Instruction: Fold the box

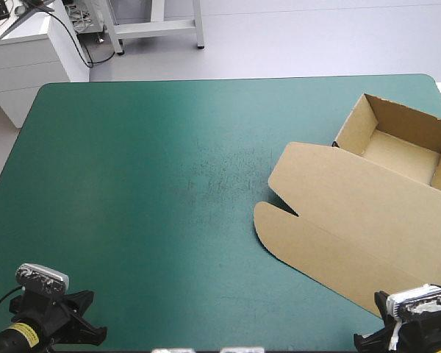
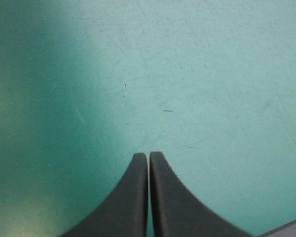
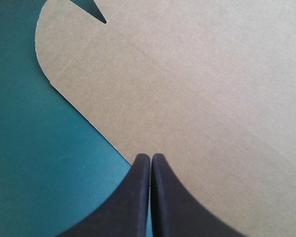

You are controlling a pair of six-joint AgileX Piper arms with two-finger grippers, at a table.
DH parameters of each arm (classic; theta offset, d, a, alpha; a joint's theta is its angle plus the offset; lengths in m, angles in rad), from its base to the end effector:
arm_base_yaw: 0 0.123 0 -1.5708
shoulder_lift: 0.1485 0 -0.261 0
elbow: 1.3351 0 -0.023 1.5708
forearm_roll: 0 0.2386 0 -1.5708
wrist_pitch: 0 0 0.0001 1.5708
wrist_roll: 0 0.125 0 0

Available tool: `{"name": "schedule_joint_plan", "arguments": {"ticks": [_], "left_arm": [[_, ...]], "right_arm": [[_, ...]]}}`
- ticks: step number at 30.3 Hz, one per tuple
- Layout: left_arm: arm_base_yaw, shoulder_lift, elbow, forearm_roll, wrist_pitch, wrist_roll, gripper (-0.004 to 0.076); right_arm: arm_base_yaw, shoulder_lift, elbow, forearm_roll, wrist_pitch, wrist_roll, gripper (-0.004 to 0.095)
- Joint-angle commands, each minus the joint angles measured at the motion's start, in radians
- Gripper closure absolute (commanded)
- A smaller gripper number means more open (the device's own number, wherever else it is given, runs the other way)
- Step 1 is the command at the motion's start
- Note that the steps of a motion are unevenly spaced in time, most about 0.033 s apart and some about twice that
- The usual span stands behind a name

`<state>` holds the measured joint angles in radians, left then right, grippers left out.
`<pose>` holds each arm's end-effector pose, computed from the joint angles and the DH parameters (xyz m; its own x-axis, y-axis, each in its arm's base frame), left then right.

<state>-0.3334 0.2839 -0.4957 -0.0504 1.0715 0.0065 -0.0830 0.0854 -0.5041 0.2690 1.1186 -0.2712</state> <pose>0.0678 -0.0293 0.2375 -0.6653 0.2118 -0.7159 0.3452 0.9375 -0.0435 0.0462 0.0261 0.2508 -0.5372 -0.1022 -0.8372 -0.1996 0.9798 0.0085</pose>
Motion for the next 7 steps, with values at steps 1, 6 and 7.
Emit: {"name": "schedule_joint_plan", "arguments": {"ticks": [1,6,7], "left_arm": [[-0.002,0.012,-0.024,-0.012,-0.048,0.001,0.0732],[-0.002,0.012,-0.024,-0.012,-0.048,0.001,0.0732],[-0.002,0.012,-0.024,-0.012,-0.048,0.001,0.0732]], "right_arm": [[0.003,0.018,-0.024,0.022,-0.070,0.008,0.0922],[0.003,0.018,-0.024,0.022,-0.070,0.008,0.0922],[0.003,0.018,-0.024,0.022,-0.070,0.008,0.0922]]}}
